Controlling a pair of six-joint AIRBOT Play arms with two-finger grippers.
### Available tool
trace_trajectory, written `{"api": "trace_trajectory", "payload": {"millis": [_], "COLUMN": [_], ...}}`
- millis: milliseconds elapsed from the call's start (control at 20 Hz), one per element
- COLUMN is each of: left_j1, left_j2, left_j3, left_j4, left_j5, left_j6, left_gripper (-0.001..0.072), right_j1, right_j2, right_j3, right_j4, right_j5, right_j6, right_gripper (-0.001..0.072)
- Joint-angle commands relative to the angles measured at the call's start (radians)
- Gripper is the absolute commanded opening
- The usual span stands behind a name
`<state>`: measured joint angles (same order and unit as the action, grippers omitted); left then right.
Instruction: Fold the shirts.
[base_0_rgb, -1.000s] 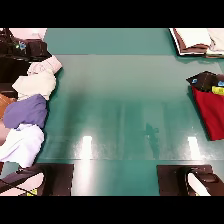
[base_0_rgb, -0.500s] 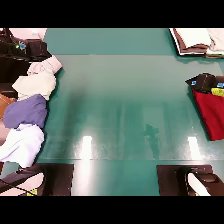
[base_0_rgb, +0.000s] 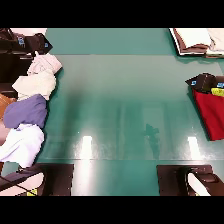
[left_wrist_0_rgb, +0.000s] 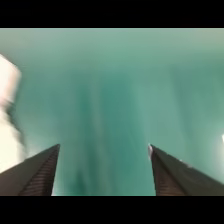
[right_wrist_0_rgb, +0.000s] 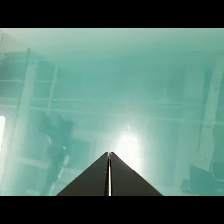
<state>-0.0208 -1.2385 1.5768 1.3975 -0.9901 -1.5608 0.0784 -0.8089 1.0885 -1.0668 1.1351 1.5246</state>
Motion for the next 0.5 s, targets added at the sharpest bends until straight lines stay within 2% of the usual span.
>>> {"api": "trace_trajectory", "payload": {"millis": [0,200,450], "left_j1": [0.047,0.139,0.161], "left_j2": [-0.102,-0.327,-0.522], "left_j3": [-0.001,0.000,0.019], "left_j4": [0.171,0.162,0.152], "left_j5": [0.149,0.268,0.416], "left_j6": [-0.066,-0.066,-0.062], "left_gripper": [0.0651,0.0650,0.0651], "right_j1": [-0.001,-0.001,-0.001], "right_j2": [0.000,0.000,0.000], "right_j3": [0.000,-0.001,-0.001], "right_j4": [0.001,0.000,0.000], "right_j5": [0.003,-0.002,0.018], "right_j6": [0.000,0.000,0.000], "right_gripper": [0.0016,0.0016,0.0016]}}
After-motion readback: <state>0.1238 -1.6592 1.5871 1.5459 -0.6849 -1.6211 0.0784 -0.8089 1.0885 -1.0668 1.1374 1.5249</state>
